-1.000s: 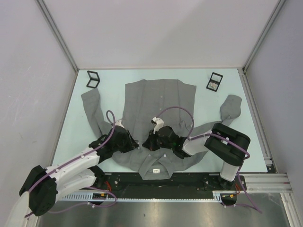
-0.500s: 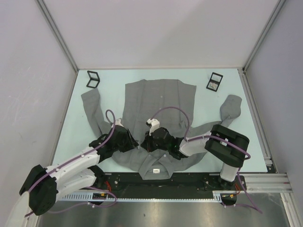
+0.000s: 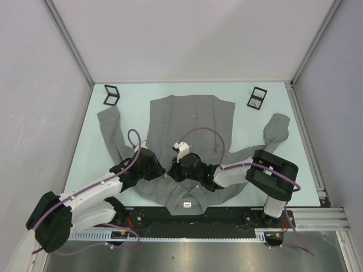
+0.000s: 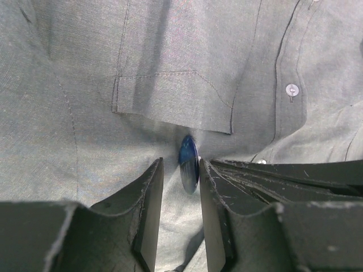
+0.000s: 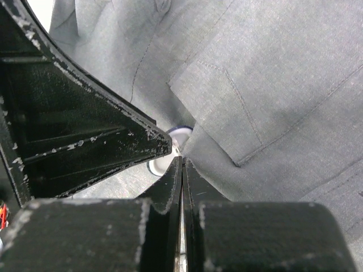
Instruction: Remove the brooch from the garment
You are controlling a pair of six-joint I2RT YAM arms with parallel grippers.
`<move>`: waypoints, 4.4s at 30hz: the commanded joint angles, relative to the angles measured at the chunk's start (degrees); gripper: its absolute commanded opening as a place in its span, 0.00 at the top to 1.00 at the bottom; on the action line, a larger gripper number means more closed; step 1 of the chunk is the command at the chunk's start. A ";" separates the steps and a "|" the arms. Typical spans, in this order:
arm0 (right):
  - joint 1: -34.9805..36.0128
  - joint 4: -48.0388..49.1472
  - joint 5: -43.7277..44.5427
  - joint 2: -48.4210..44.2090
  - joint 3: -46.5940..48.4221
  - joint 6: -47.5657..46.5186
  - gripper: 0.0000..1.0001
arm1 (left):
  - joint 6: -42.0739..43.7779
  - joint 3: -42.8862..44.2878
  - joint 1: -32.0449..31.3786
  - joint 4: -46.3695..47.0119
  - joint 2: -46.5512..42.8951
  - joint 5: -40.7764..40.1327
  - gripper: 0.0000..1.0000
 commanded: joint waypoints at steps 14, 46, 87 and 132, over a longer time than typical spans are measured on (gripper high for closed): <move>0.97 -0.40 2.26 0.20 2.24 -1.93 1.00 | -0.41 4.31 -0.13 0.46 0.71 -3.71 0.54; 0.88 -0.84 2.96 1.86 3.73 -3.08 1.00 | 0.47 3.17 -0.13 2.65 3.08 -1.43 0.79; 2.11 -3.83 6.30 3.09 5.67 -4.13 1.00 | 1.44 3.17 -0.13 2.92 4.14 0.60 0.79; 3.87 -3.39 7.00 4.85 7.69 -7.12 1.00 | -1.99 2.73 -0.13 1.42 4.84 0.60 1.00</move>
